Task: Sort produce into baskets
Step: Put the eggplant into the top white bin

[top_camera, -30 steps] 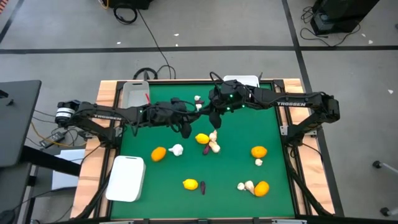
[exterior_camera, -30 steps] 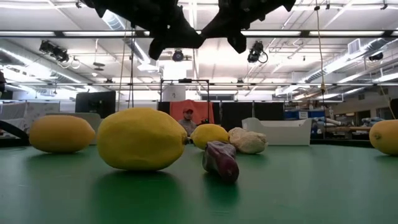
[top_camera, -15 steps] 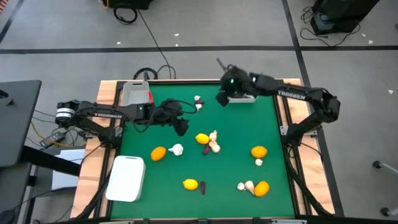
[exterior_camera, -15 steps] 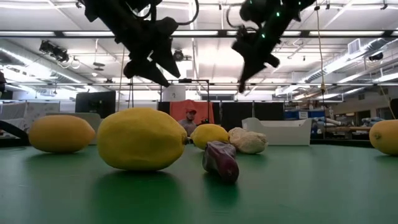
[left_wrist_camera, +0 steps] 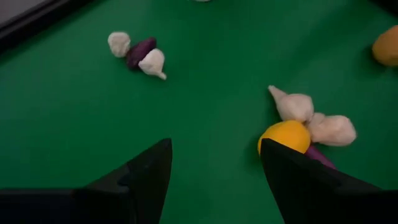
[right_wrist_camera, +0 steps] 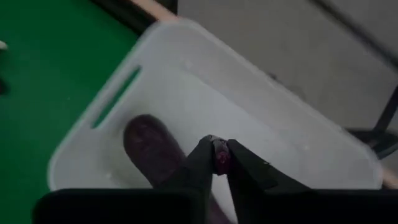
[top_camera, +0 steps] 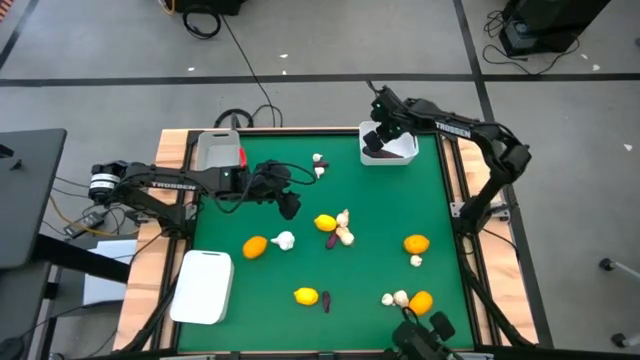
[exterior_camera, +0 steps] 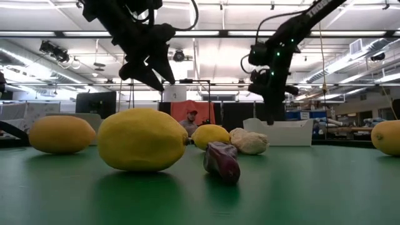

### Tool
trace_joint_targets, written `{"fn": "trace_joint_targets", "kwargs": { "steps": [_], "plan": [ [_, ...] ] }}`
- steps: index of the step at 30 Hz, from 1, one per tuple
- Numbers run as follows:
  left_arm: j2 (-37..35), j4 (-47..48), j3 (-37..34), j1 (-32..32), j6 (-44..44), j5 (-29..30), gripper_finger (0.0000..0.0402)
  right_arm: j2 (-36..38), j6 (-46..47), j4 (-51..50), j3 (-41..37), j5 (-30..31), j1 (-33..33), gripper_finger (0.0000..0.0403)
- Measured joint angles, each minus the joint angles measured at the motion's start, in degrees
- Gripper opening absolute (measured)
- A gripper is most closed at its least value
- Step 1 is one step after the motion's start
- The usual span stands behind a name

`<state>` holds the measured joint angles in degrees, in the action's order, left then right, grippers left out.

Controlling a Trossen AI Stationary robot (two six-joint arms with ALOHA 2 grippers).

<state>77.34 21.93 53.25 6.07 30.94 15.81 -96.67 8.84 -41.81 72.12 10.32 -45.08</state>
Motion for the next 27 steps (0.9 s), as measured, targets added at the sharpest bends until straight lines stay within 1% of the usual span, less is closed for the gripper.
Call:
{"fn": "trace_joint_targets", "kwargs": {
  "steps": [4,10,12,14,18,21,23,25,27],
  "plan": [
    [0.0,0.3,0.0,0.0,0.4,0.0,0.0253,-1.8,0.0,-0.5,0.0,0.1,-1.0,0.0111],
    [1.4,-0.1,0.0,0.3,-1.6,0.0,0.0253,-1.3,-1.2,0.3,0.0,-1.7,-1.3,0.017],
    [1.8,-0.3,0.0,0.7,-1.9,-0.3,0.0253,-0.7,-2.5,0.6,0.0,-4.0,-1.3,0.0185],
    [2.5,-1.5,0.0,0.9,-2.2,-1.1,0.0253,0.1,-4.1,1.2,0.0,-8.5,-1.0,0.0197],
    [2.7,-2.4,0.0,1.8,-2.2,-3.6,0.0253,1.8,-4.5,6.4,0.0,-17.1,2.2,0.0205],
    [2.6,-1.2,0.0,2.0,-2.2,-5.8,0.0253,2.3,-5.0,14.7,0.1,-20.5,6.0,0.0203],
    [2.6,0.1,0.0,1.8,-2.2,-6.6,0.0251,1.8,-6.6,18.8,0.1,-20.6,8.9,0.0202],
    [2.5,1.4,0.0,1.7,-2.2,-7.9,0.0246,0.4,-8.1,22.9,0.1,-18.8,11.6,0.0202],
    [2.5,2.1,0.0,1.7,-2.2,-9.4,0.024,-1.5,-9.5,24.2,0.1,-17.8,13.7,0.0202]
  ]
}}
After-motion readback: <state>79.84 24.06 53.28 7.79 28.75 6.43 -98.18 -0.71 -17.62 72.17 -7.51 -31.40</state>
